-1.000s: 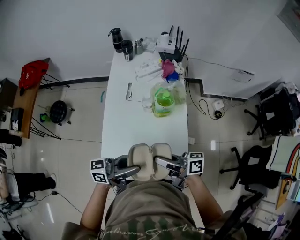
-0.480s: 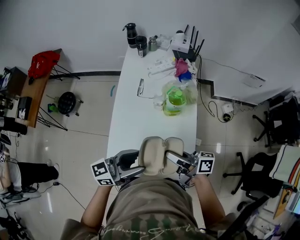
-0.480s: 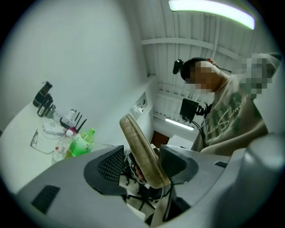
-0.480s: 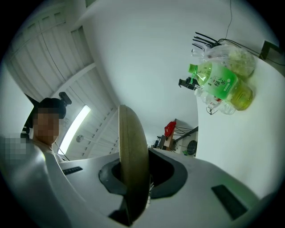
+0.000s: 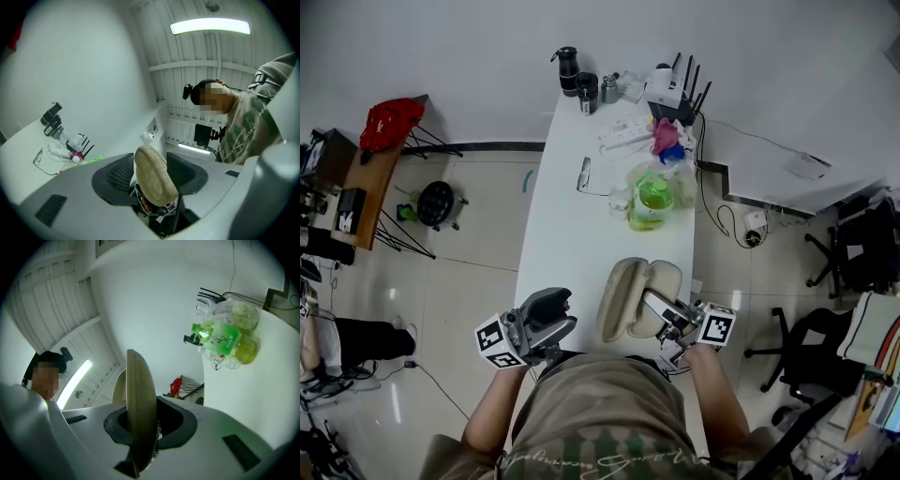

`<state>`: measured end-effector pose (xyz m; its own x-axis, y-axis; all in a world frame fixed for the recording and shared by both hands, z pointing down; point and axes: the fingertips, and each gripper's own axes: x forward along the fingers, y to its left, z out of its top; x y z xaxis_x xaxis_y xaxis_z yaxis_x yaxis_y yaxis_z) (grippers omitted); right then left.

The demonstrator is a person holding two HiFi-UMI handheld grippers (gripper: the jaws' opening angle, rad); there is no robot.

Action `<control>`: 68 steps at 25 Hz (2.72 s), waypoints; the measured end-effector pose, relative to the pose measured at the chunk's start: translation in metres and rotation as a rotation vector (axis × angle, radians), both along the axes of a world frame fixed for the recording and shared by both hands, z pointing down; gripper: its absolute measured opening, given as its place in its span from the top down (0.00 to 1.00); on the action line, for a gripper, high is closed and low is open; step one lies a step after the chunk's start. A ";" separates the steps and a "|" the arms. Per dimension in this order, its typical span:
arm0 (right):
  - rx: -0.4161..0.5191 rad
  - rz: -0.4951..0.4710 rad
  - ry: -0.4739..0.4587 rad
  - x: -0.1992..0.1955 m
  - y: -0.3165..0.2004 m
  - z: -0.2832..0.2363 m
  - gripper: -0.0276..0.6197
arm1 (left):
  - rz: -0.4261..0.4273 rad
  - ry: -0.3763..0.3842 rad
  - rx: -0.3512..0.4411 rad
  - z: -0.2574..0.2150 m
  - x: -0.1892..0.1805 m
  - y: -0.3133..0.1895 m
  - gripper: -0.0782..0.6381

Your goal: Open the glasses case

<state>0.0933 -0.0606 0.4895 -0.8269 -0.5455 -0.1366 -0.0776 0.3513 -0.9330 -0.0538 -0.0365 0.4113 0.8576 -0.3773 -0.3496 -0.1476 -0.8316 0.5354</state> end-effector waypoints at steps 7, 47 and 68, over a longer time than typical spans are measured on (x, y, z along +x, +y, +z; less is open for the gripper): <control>-0.102 0.037 0.165 -0.003 -0.035 0.096 0.86 | -0.022 -0.002 0.019 -0.006 -0.002 0.021 0.88; -0.464 0.091 0.677 -0.035 -0.094 0.305 0.60 | -0.149 -0.046 -0.096 0.017 -0.030 0.055 0.88; 0.239 0.204 0.509 -0.021 -0.010 0.067 0.59 | -0.173 -0.168 -0.091 0.027 -0.055 0.030 0.88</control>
<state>0.0728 -0.0707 0.5560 -0.7027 -0.7028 0.1109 -0.5821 0.4783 -0.6576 -0.1091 -0.0062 0.4387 0.8207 -0.5469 -0.1653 -0.3771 -0.7358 0.5624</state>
